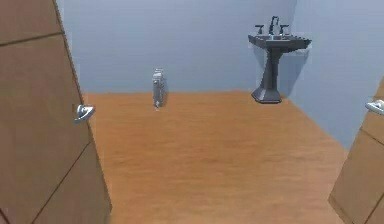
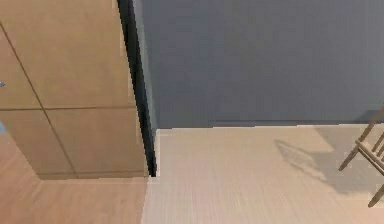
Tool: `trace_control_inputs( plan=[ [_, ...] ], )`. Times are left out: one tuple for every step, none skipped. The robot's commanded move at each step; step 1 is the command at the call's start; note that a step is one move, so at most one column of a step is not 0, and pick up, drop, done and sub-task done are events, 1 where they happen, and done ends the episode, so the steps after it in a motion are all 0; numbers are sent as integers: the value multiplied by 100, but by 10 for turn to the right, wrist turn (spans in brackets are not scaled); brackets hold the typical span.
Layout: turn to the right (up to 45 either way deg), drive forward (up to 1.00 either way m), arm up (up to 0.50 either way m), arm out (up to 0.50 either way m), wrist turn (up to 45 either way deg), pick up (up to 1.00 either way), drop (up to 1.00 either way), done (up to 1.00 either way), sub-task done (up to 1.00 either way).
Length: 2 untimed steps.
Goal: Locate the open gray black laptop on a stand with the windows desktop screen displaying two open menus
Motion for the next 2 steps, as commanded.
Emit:
trace_control_inputs(
  plan=[
    [0,100,0,0,0,0,0,0,0],
    [0,35,0,0,0,0,0,0,0]
  ],
)
